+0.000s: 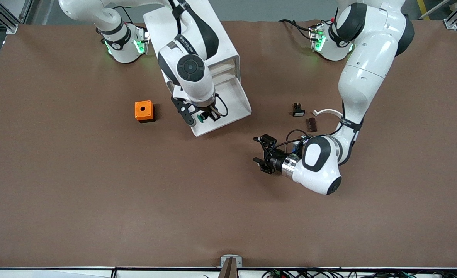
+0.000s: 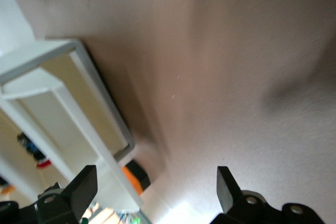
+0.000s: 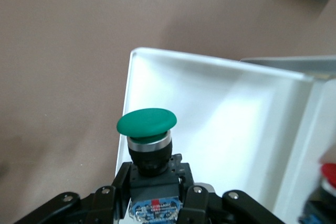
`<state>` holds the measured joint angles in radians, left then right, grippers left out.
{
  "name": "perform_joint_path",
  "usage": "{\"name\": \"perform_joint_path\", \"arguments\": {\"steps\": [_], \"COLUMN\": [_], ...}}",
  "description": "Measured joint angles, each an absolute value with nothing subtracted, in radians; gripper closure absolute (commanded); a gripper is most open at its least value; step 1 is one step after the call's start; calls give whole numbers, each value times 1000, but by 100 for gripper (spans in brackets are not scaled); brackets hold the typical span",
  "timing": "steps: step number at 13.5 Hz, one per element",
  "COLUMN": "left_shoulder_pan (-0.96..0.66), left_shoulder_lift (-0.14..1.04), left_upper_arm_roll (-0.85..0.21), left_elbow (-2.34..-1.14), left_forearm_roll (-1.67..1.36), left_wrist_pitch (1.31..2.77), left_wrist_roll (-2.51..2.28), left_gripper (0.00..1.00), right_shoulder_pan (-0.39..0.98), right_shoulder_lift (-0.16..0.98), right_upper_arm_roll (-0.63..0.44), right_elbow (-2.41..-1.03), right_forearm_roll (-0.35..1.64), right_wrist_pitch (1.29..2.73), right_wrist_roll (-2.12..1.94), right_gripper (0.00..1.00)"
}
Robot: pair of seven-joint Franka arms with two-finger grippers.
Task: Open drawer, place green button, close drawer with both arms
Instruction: 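Lower the green button into the open drawer and open the right gripper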
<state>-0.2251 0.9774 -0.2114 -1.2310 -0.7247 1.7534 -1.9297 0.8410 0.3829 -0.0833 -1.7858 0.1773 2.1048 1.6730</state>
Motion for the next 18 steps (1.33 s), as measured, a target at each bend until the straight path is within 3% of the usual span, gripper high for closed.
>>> {"name": "perform_joint_path", "arguments": {"steps": [13, 17, 18], "left_shoulder_pan": [-225, -244, -252], "left_shoulder_lift": [906, 874, 865], "left_upper_arm_roll": [-183, -200, -209], "left_elbow": [-1229, -1229, -1229], "left_forearm_roll": [-682, -471, -438], "left_wrist_pitch": [1702, 1689, 1689], "left_wrist_roll": [-1551, -1371, -1342], "left_gripper": [0, 0, 0], "right_shoulder_pan": [848, 863, 868], "right_shoulder_lift": [446, 475, 482], "right_upper_arm_roll": [-84, -84, -84], "right_elbow": [-1802, -1802, -1803], "right_forearm_roll": [288, 288, 288], "right_wrist_pitch": [2147, 2169, 2176], "right_wrist_roll": [1717, 1717, 1717], "right_gripper": [85, 79, 73]}}
